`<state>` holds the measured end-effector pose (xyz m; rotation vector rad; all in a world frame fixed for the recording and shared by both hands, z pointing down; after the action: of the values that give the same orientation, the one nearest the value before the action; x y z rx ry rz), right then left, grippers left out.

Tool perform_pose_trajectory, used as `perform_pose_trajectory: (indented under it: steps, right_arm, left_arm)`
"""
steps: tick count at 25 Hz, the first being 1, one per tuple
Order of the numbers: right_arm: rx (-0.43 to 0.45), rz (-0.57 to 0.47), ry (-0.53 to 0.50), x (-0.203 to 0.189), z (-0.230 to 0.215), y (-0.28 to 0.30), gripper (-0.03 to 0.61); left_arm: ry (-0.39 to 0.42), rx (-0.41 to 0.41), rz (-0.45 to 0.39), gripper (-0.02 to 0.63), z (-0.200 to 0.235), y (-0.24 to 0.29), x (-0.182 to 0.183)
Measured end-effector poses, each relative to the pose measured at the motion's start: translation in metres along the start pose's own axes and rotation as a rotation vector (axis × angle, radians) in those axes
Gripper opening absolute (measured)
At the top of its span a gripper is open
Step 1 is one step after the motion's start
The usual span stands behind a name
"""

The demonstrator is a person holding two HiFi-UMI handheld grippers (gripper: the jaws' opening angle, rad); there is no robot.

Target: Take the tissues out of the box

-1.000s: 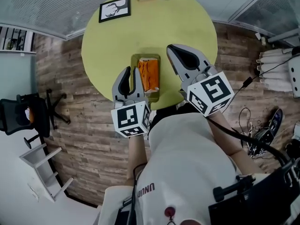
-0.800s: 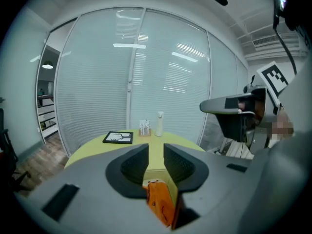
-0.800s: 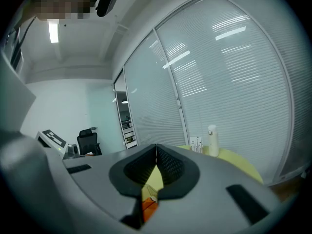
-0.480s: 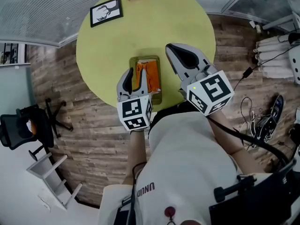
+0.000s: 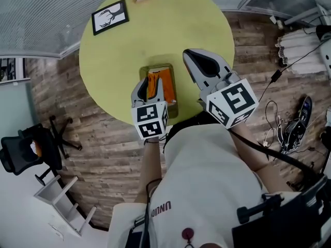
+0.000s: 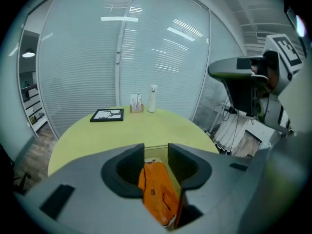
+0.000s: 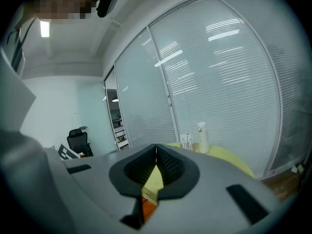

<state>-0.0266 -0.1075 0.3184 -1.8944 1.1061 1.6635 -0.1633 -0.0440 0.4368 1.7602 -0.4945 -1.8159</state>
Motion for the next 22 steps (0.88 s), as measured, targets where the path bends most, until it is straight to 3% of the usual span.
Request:
perform_pose_trajectory:
  steps: [22]
  right_arm:
    - [-0.071,0.023,0.020,-0.006,-0.010,-0.007,0.020]
  left_arm:
    - [0.036,-0.026,0.209,0.149,0.001,0.038,-0.036]
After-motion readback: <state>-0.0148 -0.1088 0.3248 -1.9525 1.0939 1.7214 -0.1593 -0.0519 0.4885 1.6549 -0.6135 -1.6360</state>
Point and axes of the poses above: the fingertips, and each gripper's own axes: y forward along the fingers, z to its left, x out of its top, the point moved 4 cm from there along -y, backward along the fingers, and after that the axes turned 1 degree about -y, right-handed, at the moved point
